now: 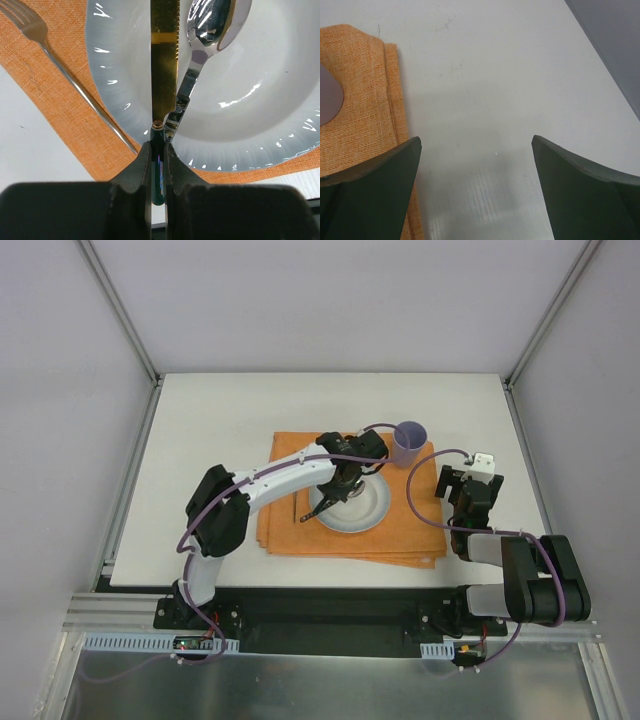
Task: Set the dinner table for one person
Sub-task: Place the knife on the napkin.
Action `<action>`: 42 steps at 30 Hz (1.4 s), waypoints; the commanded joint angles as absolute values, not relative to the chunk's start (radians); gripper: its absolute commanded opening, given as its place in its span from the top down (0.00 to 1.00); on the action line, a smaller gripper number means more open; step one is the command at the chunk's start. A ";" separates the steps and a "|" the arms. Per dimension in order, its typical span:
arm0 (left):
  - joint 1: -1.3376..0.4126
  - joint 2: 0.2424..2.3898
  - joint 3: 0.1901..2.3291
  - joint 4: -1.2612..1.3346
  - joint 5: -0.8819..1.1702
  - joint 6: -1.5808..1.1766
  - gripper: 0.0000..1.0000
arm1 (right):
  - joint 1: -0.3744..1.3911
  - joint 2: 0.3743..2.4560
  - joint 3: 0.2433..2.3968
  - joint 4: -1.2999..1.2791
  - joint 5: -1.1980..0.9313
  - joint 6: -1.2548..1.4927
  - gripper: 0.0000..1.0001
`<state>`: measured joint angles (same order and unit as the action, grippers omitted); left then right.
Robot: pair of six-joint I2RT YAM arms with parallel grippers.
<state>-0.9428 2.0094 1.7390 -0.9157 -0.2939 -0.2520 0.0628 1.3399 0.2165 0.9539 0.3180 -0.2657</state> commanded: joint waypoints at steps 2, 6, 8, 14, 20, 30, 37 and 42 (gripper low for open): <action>-0.977 2.043 1.799 -0.951 -0.325 -0.314 1.00 | 0.063 1.327 0.219 1.008 0.331 -0.264 0.04; -0.977 2.071 1.799 -0.956 -0.265 -0.290 1.00 | 0.063 1.327 0.219 1.008 0.331 -0.264 0.04; -0.977 2.080 1.799 -0.954 -0.250 -0.261 1.00 | 0.063 1.327 0.219 1.009 0.331 -0.264 0.04; -0.977 2.114 1.813 -0.953 -0.265 -0.190 0.74 | 0.063 1.327 0.219 1.008 0.331 -0.264 0.04; -0.977 2.134 1.812 -0.954 -0.279 -0.163 0.41 | 0.064 1.327 0.219 1.008 0.331 -0.264 0.04; -0.943 2.000 1.998 -0.950 -0.466 -0.046 0.10 | 0.063 1.327 0.219 1.009 0.331 -0.265 0.04; -0.647 1.728 1.970 -0.813 -0.419 -0.098 0.01 | 0.063 1.327 0.219 1.009 0.331 -0.264 0.04; -0.456 1.314 1.413 -0.477 -0.365 0.070 0.01 | 0.063 1.325 0.219 1.008 0.331 -0.264 0.04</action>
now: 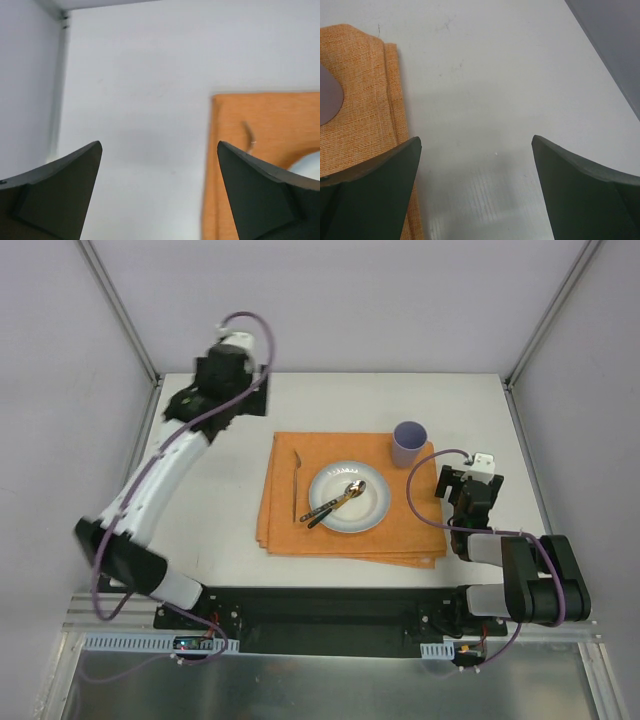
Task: Set the dinner table for one person
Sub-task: Place the knife on the napkin, then pick up the knife with the napkin.
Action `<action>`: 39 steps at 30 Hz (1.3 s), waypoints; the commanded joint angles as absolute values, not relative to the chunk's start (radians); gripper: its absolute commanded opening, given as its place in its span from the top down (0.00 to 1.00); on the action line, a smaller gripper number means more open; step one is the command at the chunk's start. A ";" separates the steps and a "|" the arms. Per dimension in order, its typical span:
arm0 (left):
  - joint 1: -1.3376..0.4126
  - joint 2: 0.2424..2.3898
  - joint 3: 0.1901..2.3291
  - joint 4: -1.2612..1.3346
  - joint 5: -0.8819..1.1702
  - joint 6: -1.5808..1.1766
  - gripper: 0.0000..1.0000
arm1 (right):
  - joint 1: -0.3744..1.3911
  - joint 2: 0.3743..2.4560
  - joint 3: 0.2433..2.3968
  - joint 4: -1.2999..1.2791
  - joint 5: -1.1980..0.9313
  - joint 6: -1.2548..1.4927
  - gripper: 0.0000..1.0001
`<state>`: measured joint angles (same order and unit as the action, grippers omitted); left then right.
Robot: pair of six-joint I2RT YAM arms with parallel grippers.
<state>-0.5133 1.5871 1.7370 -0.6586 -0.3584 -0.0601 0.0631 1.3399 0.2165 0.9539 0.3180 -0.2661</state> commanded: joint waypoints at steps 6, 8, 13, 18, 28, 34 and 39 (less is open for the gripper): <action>-0.419 1.000 0.984 -0.442 -0.322 0.101 0.01 | 0.063 1.327 0.219 1.008 0.331 -0.264 0.04; -0.417 0.939 0.912 -0.442 -0.311 0.086 0.01 | 0.063 1.327 0.219 1.008 0.331 -0.264 0.04; -0.384 0.966 0.798 -0.390 -0.314 0.031 0.01 | 0.063 1.325 0.219 1.008 0.331 -0.264 0.04; -0.197 1.075 0.762 -0.279 -0.235 -0.040 0.01 | 0.063 1.327 0.219 1.009 0.331 -0.264 0.04; -0.074 1.366 0.700 0.110 -0.224 -0.026 0.01 | 0.063 1.327 0.219 1.009 0.331 -0.264 0.04; -0.074 1.454 0.632 0.374 -0.176 0.015 0.01 | 0.063 1.327 0.219 1.008 0.330 -0.264 0.04; -0.071 1.517 0.632 0.450 -0.163 0.028 0.01 | 0.064 1.327 0.219 1.009 0.331 -0.264 0.04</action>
<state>-0.0769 1.4837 0.6247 0.3054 -0.1902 0.0044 0.0631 1.3399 0.2165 0.9543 0.3180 -0.2657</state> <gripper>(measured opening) 0.992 0.966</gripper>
